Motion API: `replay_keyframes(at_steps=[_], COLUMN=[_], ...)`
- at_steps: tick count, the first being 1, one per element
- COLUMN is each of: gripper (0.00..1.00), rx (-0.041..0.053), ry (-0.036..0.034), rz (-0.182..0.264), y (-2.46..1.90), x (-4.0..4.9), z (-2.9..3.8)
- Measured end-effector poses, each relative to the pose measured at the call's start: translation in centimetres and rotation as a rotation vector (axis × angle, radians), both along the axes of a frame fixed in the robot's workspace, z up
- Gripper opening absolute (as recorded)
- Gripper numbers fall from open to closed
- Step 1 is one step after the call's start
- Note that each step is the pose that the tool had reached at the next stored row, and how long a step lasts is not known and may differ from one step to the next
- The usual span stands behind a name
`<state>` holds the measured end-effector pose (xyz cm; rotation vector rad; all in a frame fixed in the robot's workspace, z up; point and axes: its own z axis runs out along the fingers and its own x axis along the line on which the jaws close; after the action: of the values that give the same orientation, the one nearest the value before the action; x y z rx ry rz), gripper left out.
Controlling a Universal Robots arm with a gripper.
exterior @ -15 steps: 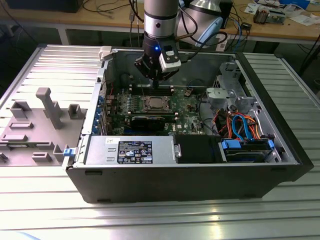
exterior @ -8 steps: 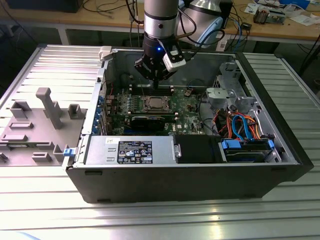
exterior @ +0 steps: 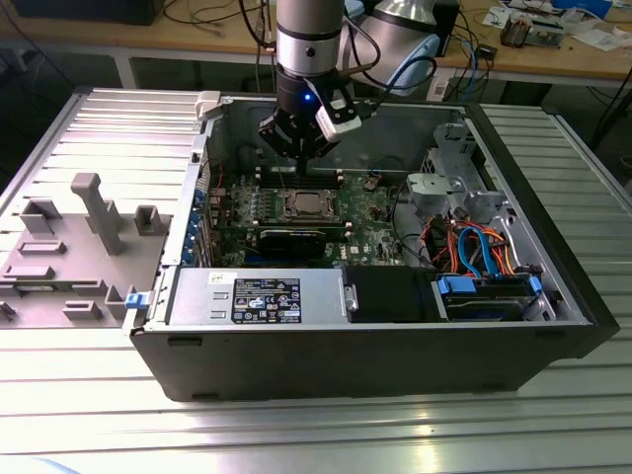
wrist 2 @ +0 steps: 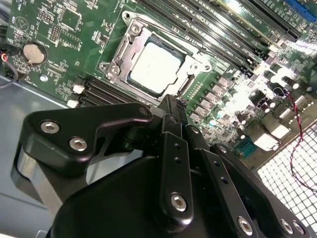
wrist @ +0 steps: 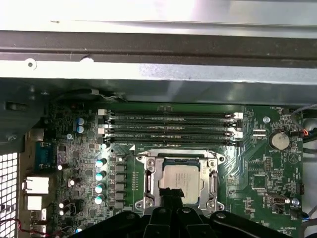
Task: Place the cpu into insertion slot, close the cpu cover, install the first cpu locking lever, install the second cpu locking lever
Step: 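Install the first cpu locking lever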
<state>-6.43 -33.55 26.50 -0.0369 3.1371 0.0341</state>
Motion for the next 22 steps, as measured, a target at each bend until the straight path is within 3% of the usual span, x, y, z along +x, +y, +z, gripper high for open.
replay_keyframes(at_steps=[5,10,19,22], gripper=[0.11,0.11,0.11,0.11], rx=[0.0,0.0,0.0,-0.0001], ry=[0.0001,0.0,0.0001,0.0002], rz=[0.0,0.0,0.0,0.0], y=[-0.01,-0.01,-0.01,0.25], x=[-0.23,-2.25,-4.23,-5.03], z=[0.0,-0.05,-0.12,-0.18])
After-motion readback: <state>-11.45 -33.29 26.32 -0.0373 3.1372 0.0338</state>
